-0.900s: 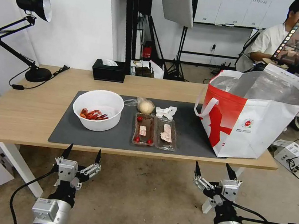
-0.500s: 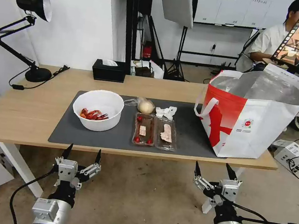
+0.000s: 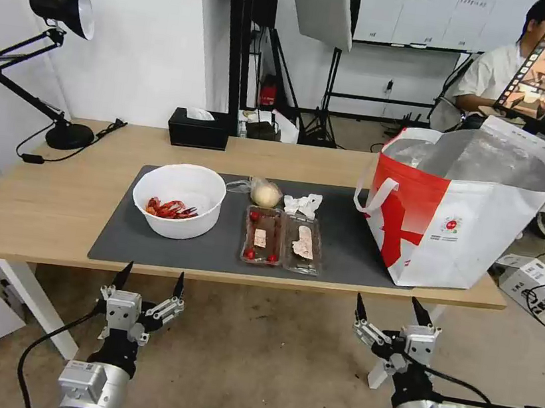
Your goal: Pick up the trash from the table and place it into the takeout bag.
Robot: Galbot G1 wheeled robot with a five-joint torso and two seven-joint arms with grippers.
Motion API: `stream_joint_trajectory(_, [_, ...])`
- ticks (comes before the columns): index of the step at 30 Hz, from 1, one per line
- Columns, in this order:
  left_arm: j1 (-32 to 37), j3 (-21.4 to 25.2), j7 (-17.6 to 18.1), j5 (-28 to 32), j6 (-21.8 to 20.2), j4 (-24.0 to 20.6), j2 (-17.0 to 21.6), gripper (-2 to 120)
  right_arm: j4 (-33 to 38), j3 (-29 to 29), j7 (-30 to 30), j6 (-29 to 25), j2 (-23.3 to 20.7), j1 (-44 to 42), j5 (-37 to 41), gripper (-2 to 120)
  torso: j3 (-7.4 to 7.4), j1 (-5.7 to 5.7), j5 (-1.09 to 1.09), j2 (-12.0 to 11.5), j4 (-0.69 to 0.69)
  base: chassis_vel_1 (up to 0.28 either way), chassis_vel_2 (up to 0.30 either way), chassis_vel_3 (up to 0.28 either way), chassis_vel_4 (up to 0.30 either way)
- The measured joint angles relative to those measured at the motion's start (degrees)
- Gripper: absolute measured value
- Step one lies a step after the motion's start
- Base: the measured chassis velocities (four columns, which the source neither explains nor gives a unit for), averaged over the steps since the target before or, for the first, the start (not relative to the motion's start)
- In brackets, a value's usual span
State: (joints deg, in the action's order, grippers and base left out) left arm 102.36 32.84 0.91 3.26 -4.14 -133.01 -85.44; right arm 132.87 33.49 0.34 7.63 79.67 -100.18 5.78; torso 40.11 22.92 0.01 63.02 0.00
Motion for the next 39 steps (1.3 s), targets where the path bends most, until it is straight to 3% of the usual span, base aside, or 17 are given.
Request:
stream_joint_trajectory(9, [-2.99, 4.86, 3.85, 11.64, -15.54, -4.83, 1.96, 100, 2.39, 4.02, 0.79, 15.45, -12.58, 6.03, 11.85, 100, 0.0, 0.0, -0.01, 0.0, 0.0, 0.0, 0.0, 0.0, 0.0])
stream_joint_trajectory(12, [-3.83, 6.15, 4.95, 15.0, -19.51, -6.11, 2.49, 100, 2.45, 4.22, 0.85, 16.4, -13.9, 7.29, 14.4, 100, 0.0, 0.0, 0.0, 0.0, 0.01, 0.0, 0.0, 0.0, 0.0])
stream_joint_trajectory(16, [-4.49, 6.1, 4.84, 18.51, -20.03, -6.25, 2.68, 100, 2.43, 3.97, 0.85, 16.39, -13.76, 7.4, 14.78, 100, 0.0, 0.0, -0.01, 0.0, -0.01, 0.0, 0.0, 0.0, 0.0])
stream_joint_trajectory(31, [-4.28, 5.75, 4.35, 18.52, -19.46, -5.9, 2.5, 100, 1.86, 1.85, 0.73, 14.79, -12.88, 7.25, 14.6, 100, 0.0, 0.0, -0.01, 0.0, -0.01, 0.0, 0.0, 0.0, 0.0])
stream_joint_trajectory(39, [-3.76, 6.44, 4.86, 20.7, -21.21, -7.0, 2.87, 100, 2.77, 1.68, 2.44, 13.74, -14.22, 8.27, 23.28, 100, 0.0, 0.0, -0.02, 0.0, 0.0, 0.0, 0.0, 0.0, 0.0])
